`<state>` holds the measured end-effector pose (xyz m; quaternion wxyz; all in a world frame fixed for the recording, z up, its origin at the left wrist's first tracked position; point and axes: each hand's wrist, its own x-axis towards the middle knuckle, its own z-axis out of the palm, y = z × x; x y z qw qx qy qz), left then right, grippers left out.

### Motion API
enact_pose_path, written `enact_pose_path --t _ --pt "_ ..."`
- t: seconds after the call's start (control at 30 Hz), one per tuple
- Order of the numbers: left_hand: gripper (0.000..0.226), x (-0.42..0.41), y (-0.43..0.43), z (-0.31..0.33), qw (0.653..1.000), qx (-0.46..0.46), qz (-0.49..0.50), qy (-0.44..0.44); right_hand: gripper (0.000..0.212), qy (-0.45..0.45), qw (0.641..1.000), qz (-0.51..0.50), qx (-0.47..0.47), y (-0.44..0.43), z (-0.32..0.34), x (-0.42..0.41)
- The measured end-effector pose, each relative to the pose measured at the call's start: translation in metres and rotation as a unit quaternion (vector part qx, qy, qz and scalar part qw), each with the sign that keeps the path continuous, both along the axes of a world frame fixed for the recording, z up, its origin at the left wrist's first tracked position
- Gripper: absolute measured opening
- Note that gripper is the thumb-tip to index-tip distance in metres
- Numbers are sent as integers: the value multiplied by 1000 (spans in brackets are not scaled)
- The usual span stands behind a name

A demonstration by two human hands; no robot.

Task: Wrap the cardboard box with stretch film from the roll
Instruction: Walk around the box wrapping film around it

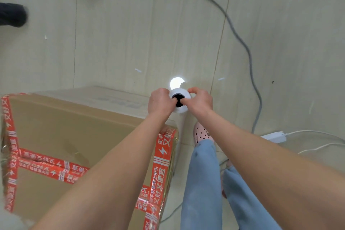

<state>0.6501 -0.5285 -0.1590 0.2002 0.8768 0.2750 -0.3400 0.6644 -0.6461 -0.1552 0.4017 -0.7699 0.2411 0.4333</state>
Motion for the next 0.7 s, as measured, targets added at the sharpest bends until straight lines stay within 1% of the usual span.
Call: enact_pose_path --t 0.07,0.17,0.23,0.3,0.43,0.57,0.63,0.7 --pt "8 1 6 5 999 -14 -37 -11 47 4 1000 3 -8 7 2 2" --pt "30 2 14 9 989 -13 -143 -34 45 3 999 28 -14 19 3 4" --pt "34 5 19 9 981 -5 -193 -36 43 -2 999 52 -12 26 3 6" --pt "32 9 22 7 975 3 -220 -32 42 -9 997 74 -9 30 2 8" --pt "26 14 26 6 978 15 -206 -29 41 -5 996 83 -15 32 1 11" --pt "26 15 26 4 983 6 -181 -20 51 34 995 88 -17 34 0 16" --pt "28 15 27 3 982 -2 -188 -10 49 37 994 102 -19 34 1 17" --pt "23 18 28 4 981 -5 -195 3 45 21 993 117 -26 36 3 18"
